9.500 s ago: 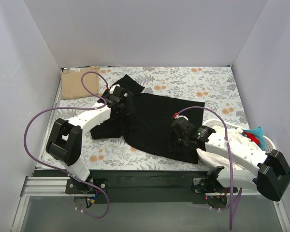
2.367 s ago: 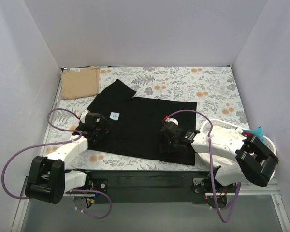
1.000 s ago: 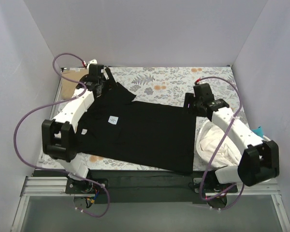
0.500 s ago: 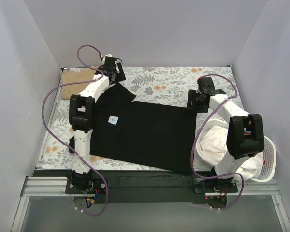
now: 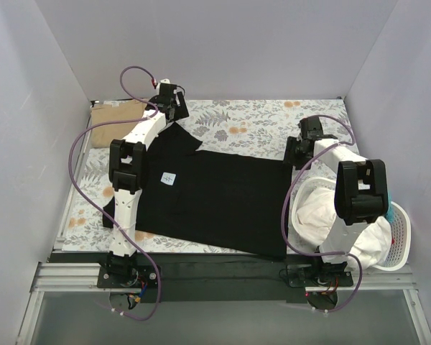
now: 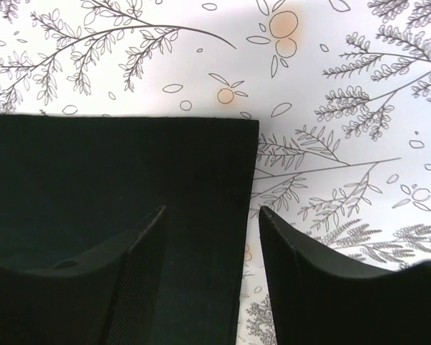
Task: Fold and stack the t-shirts
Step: Fold the tshirt
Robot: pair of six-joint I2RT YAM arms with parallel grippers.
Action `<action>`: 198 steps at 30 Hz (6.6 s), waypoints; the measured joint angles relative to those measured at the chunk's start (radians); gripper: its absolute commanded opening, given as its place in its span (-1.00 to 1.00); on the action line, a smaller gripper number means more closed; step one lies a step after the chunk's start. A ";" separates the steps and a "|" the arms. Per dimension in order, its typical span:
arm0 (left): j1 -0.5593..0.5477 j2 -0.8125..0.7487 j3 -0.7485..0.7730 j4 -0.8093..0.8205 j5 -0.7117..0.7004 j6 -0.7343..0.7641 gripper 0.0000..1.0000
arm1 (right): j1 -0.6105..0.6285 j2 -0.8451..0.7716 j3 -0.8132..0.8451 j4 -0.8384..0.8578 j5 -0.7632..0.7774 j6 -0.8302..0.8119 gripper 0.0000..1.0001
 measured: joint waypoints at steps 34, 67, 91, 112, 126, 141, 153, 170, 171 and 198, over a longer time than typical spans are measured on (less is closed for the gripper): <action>-0.012 0.017 -0.013 0.033 -0.004 0.023 0.51 | -0.050 0.127 0.045 0.114 -0.048 -0.015 -0.79; -0.028 0.118 0.032 0.072 -0.086 0.025 -0.38 | -0.052 0.118 0.016 0.150 -0.081 -0.028 -0.93; -0.026 0.143 0.047 0.081 -0.121 0.020 -1.00 | -0.053 0.111 0.007 0.159 -0.088 -0.039 -0.97; 0.035 -0.423 -0.549 0.286 -0.122 0.004 -1.00 | -0.040 -0.130 -0.047 0.058 -0.124 -0.048 -0.97; 0.035 -0.945 -1.169 0.315 -0.132 -0.099 -1.00 | 0.034 -0.398 -0.311 0.043 -0.110 -0.060 -0.97; 0.034 -1.304 -1.323 0.068 -0.209 -0.190 -1.00 | 0.059 -0.599 -0.432 -0.011 -0.099 -0.076 -0.97; 0.034 -1.434 -1.351 -0.091 -0.248 -0.218 -1.00 | 0.111 -0.698 -0.497 -0.069 -0.097 -0.091 -0.97; 0.034 -1.522 -1.354 -0.212 -0.275 -0.238 -0.71 | 0.204 -0.774 -0.505 -0.138 -0.030 -0.083 -0.97; 0.034 -1.528 -1.354 -0.218 -0.277 -0.237 -0.35 | 0.212 -0.776 -0.505 -0.145 -0.026 -0.081 -0.97; 0.148 -1.145 -1.132 -0.094 -0.078 -0.123 0.48 | 0.325 -0.742 -0.383 -0.234 0.043 0.006 0.01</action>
